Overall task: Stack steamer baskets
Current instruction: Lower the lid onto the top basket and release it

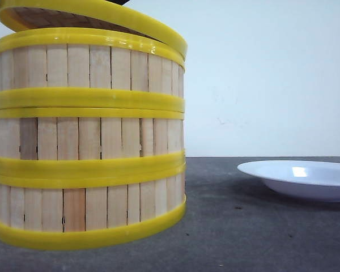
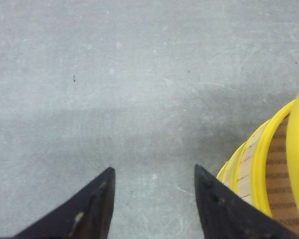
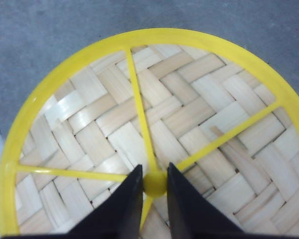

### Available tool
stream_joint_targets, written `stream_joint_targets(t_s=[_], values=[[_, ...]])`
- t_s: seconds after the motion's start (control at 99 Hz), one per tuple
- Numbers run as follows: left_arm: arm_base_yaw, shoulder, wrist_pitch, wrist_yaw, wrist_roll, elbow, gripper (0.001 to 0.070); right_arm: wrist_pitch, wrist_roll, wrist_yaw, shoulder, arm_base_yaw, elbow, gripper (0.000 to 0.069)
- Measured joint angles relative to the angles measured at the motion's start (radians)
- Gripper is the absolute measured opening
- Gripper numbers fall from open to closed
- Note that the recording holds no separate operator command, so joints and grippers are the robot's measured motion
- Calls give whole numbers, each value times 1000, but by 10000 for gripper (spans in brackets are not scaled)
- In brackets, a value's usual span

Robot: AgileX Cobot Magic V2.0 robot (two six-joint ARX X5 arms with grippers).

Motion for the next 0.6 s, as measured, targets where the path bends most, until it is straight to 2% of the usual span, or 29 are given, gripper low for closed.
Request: stream_joint_targets(t_s=[0.596], values=[[0, 0, -1, 0, 0, 0, 298, -11, -11, 0, 14, 0, 0, 51]])
